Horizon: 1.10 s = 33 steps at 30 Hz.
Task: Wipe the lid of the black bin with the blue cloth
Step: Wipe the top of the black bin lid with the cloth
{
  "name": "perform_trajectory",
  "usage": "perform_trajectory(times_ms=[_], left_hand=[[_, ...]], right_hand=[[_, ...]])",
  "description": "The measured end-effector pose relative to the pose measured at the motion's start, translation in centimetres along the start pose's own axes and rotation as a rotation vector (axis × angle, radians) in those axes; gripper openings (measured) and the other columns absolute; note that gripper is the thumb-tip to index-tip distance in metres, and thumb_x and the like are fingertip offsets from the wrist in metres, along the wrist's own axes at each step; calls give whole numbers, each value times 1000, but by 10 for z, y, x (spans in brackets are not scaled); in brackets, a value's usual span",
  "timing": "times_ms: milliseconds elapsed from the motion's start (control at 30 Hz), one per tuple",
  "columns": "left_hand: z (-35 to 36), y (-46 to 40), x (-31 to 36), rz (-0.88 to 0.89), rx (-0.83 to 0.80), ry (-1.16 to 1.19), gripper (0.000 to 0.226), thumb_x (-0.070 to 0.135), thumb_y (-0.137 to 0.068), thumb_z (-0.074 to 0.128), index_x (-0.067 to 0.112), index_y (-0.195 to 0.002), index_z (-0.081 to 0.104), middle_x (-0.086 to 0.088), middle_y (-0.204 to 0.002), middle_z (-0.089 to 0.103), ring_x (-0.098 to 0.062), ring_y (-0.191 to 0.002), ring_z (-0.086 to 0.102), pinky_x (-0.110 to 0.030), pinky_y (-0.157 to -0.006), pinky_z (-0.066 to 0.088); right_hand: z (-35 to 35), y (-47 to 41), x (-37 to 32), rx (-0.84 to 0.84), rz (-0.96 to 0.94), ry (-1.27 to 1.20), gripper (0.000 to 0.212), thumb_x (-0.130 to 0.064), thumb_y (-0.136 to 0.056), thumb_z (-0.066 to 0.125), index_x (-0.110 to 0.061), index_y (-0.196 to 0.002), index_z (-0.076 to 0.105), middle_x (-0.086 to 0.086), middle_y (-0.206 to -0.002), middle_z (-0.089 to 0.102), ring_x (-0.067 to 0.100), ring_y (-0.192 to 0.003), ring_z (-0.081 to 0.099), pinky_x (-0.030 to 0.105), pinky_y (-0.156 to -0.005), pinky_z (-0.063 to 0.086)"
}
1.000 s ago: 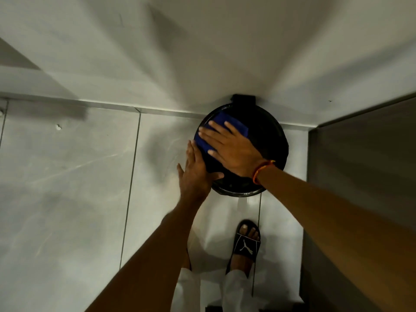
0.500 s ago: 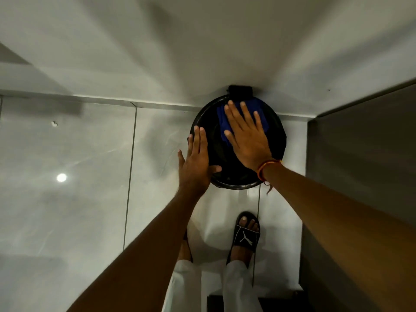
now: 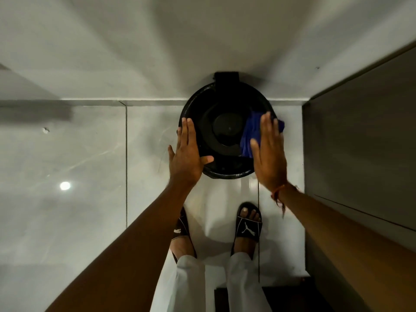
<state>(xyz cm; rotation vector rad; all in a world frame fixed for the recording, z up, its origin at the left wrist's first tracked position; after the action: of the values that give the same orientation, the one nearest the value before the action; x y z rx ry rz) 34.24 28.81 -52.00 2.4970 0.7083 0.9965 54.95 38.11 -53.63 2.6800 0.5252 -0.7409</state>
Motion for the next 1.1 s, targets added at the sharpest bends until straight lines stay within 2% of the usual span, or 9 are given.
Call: perform_trajectory(times_ms=[100,333,467,600,667,800,967,1033,1100], left_hand=[[-1,2,3,-7,-6,-27,116,48,-87,69,12,-161,-13,-5,-171,-15,-29,-159,-7,-67,-123,10],[-4,4,5,-53,5,-80,108,39,-91,69,15,-162,-9,-3,-172,-10,-27,-160,-1,-65,-124,15],[-12,4,8,-68,97,-125,98,30,-90,71,14,-162,7,-10,-171,11,-31,-156,20,-60,-119,32],[-18,-2,17,-173,201,83,71,9,-79,75,11,-143,44,-14,-144,45,-32,-129,51,-48,-102,55],[-17,-1,27,-294,208,362,49,3,-80,69,6,-127,56,-15,-129,56,-33,-114,62,-44,-89,61],[-30,4,49,-530,98,982,15,12,-92,64,5,-104,69,-16,-103,73,-37,-103,69,-37,-74,57],[-91,32,69,-424,42,1173,20,13,-99,59,4,-114,70,-16,-111,75,-28,-97,74,-41,-80,63],[-131,55,83,-376,61,1231,18,15,-102,55,11,-108,71,-7,-102,78,-18,-85,77,-33,-69,63],[-181,83,95,-341,113,1230,24,15,-104,51,4,-117,68,-14,-109,76,-25,-91,75,-38,-77,62]], right_hand=[[-14,-61,-6,30,171,3,60,-37,-110,29,-14,-163,15,7,-172,15,31,-159,9,54,-129,14],[34,-35,-93,-254,-361,508,65,-40,-107,26,-17,-164,4,4,-173,1,30,-160,-1,55,-128,3],[30,8,-99,-318,-300,23,59,-31,-109,27,-16,-163,11,2,-173,8,21,-161,2,47,-131,8],[-15,-16,-72,59,261,-348,60,-32,-105,49,-11,-158,30,13,-156,40,27,-140,46,33,-109,45],[-15,-32,-70,-67,422,-415,62,-25,-101,60,-9,-155,36,16,-148,48,32,-133,54,35,-102,51],[-17,-44,-85,-194,528,-566,41,-16,-97,64,-8,-137,59,17,-132,65,34,-122,63,39,-96,55],[-67,-36,-114,-124,553,-884,9,-17,-94,67,-17,-92,76,5,-99,77,29,-100,70,34,-79,57],[-94,-30,-145,-177,520,-989,12,-19,-94,69,-9,-99,74,8,-101,77,29,-100,71,37,-84,58],[-120,-22,-195,-267,460,-1042,22,-20,-93,71,-5,-109,69,11,-107,77,30,-101,73,38,-82,59]])
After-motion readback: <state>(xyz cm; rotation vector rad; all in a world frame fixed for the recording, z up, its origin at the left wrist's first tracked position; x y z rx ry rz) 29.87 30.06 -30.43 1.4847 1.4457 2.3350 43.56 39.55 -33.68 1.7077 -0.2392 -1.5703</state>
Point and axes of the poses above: each hand's wrist, its own y-axis away from the middle knuckle, its own z-axis out of the palm, x = y × z, the point moved 5 cm from there along -y, towards the middle knuckle
